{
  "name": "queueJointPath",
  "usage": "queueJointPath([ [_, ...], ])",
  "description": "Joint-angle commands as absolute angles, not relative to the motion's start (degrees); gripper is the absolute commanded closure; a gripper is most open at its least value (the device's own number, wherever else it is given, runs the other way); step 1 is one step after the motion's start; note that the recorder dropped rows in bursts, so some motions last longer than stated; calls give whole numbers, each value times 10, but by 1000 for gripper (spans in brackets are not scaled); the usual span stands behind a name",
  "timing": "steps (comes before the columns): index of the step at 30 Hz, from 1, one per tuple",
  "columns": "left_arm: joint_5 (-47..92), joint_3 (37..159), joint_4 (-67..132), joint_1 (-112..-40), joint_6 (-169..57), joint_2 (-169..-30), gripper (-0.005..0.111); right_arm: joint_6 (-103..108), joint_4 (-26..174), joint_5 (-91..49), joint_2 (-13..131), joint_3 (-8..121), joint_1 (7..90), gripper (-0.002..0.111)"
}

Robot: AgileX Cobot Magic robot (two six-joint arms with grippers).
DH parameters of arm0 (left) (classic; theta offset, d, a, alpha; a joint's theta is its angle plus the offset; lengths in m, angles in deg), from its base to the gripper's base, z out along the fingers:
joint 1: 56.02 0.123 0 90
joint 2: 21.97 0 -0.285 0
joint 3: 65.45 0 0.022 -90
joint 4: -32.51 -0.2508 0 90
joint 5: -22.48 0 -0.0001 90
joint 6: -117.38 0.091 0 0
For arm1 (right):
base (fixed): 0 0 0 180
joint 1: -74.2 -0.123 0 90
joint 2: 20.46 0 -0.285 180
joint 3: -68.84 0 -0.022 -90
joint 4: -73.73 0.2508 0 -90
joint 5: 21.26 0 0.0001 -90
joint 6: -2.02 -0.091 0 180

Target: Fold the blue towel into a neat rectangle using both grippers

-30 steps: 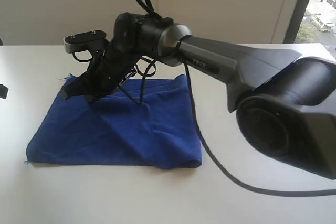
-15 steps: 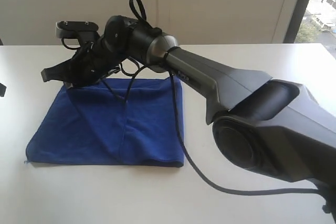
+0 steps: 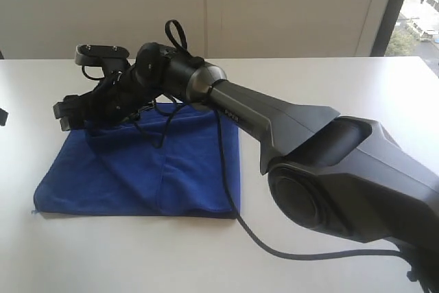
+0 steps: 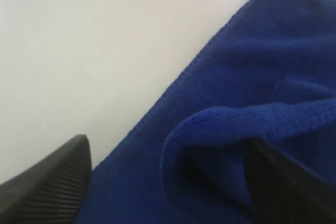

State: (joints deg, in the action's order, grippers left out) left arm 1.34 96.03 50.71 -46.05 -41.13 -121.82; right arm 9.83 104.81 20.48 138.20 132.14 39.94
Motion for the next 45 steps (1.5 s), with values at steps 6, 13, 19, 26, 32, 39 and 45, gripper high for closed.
queueJointPath([
  [6,8,958,514,-459,-415,-1210,107,126,959,286,1333,1364,456,30],
  [13,9,958,548,-459,-415,-1210,107,124,887,463,1322,1361,527,52],
  [19,-1,958,582,-460,-404,-1210,107,159,896,487,1320,1358,575,108],
  [26,-47,958,672,-460,-296,-1210,107,184,919,487,1314,1289,599,108],
  [32,-161,963,809,-460,-99,-1213,107,225,924,487,1311,1230,594,108],
  [39,-269,1009,790,-460,-105,-1245,107,254,854,487,1311,1221,564,108],
  [45,-271,1019,790,-460,-106,-1245,107,249,813,487,1318,1213,561,108],
])
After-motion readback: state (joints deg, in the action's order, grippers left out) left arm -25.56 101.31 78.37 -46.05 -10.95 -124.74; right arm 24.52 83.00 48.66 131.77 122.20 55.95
